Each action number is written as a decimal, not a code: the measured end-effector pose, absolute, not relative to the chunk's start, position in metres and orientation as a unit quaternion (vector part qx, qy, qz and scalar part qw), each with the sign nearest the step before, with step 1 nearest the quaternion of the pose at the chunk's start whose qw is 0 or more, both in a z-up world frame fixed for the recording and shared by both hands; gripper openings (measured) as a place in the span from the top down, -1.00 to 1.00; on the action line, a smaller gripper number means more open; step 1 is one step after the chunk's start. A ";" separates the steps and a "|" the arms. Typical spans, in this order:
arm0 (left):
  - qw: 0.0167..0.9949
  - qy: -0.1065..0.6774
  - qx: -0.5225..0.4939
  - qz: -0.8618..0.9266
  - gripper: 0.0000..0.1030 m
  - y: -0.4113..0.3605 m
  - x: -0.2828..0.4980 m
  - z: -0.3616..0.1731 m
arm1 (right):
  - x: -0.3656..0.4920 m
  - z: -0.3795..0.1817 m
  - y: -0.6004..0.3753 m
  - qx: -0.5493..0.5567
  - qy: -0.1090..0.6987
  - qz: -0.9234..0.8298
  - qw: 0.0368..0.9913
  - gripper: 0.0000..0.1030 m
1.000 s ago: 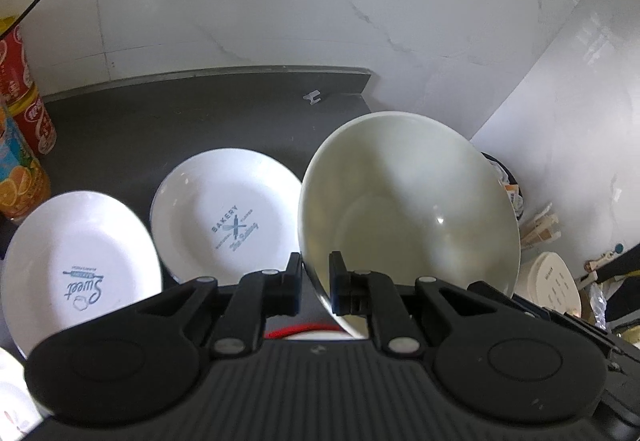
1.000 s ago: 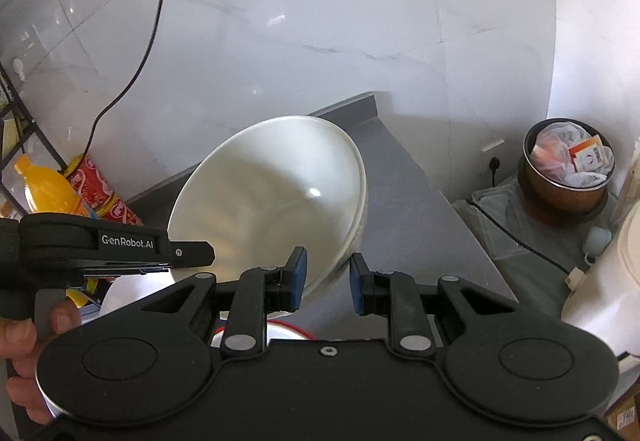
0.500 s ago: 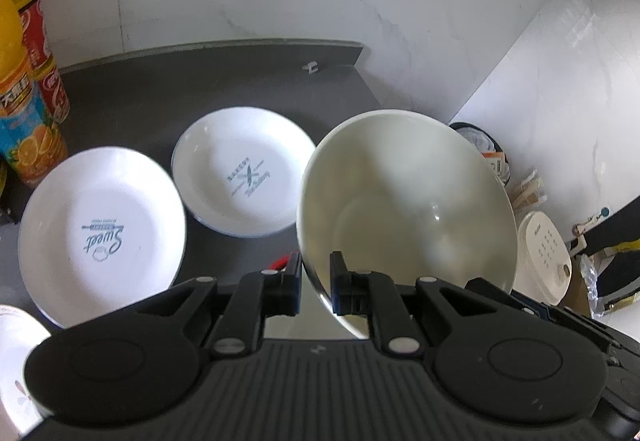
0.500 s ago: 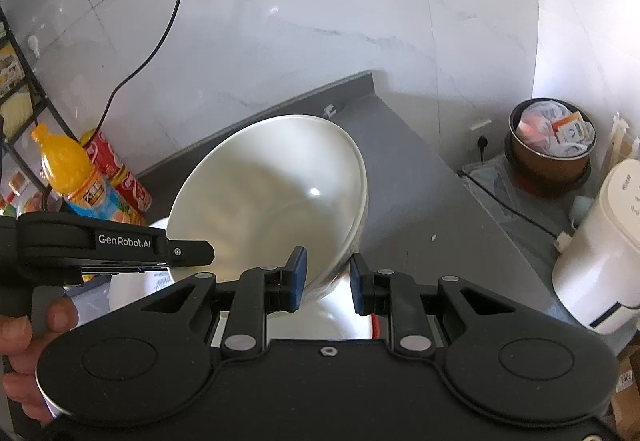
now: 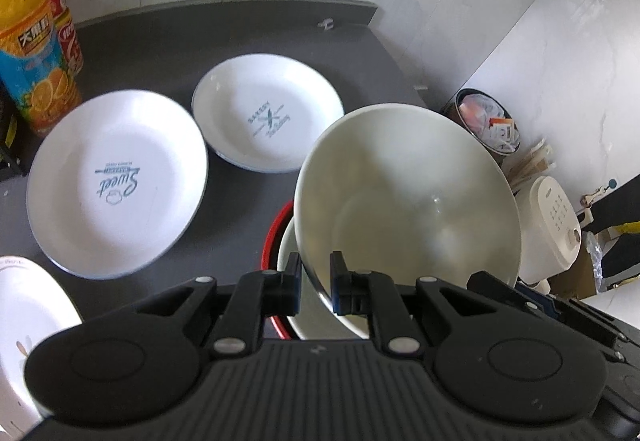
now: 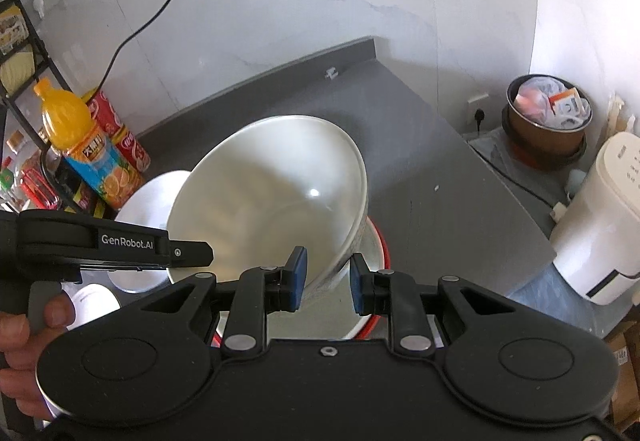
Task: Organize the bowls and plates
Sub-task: 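Lift the smaller cream bowl with both grippers and lower it onto the stacked bowls, then open both grippers and withdraw from the bowl stack, then move both grippers toward the white plate printed 'Sweet', then close both grippers on the rim of the 'Sweet' plate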
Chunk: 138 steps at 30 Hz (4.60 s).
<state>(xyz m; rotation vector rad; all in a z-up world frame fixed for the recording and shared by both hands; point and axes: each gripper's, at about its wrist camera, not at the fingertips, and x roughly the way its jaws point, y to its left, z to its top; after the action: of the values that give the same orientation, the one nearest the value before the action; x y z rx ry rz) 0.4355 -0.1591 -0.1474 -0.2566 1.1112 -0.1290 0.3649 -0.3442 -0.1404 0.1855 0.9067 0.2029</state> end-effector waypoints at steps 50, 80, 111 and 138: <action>0.840 0.512 -0.159 0.085 0.63 -0.160 0.417 -0.150 | 0.410 -0.155 -0.372 0.010 0.484 0.227 0.845 0.79; 0.829 0.492 -0.204 0.170 -0.08 -0.010 0.419 -0.143 | 0.456 -0.124 -0.253 0.060 0.479 0.249 0.840 0.04; 0.815 0.527 -0.206 0.122 -0.06 0.088 0.478 -0.214 | 0.491 -0.210 -0.146 0.063 0.569 0.119 0.811 0.04; 0.799 0.525 -0.262 0.131 0.75 0.090 0.478 -0.238 | 0.517 -0.233 -0.141 0.056 0.578 0.145 0.801 0.67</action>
<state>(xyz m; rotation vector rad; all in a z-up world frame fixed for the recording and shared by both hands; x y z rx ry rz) 0.4784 0.0898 -0.2384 -0.5632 1.1257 0.2805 0.5166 -0.1411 -0.2329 0.1211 1.2389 0.3099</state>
